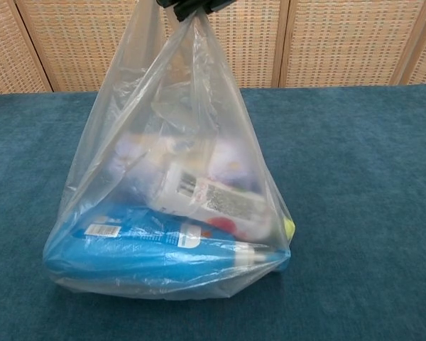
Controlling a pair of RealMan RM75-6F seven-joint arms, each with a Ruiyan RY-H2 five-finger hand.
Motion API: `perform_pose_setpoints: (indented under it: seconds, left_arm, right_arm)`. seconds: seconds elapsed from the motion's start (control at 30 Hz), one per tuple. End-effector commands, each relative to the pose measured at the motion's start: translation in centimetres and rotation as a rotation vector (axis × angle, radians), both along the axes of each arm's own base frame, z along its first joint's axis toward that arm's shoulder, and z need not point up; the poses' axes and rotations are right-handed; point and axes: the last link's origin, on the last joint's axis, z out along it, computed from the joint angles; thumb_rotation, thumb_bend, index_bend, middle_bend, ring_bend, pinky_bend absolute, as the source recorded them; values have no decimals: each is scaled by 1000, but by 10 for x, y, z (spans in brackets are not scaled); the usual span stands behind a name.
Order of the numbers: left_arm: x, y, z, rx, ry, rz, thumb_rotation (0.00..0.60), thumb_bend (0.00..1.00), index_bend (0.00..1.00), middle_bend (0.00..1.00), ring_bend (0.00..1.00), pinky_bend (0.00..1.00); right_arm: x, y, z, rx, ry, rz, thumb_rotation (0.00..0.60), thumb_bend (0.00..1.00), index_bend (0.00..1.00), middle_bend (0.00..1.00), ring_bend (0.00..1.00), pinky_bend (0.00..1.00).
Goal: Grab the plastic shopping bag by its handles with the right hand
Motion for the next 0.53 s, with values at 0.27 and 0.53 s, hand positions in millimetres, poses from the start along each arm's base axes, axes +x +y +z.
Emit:
perform_pose_setpoints:
  seconds: [0.27,0.53]
  left_arm:
    - [-23,-13,-7,-3,84,101,600,11,0,0,0,0]
    - [-32,-14,-13,-39,107,171,600,30,0,0,0,0]
  right_arm:
    - [37,17,26,-85,8,60,600,1000,931,851,811,1000]
    - [68,25,62,-258,63,125,600,1000,932,851,811,1000]
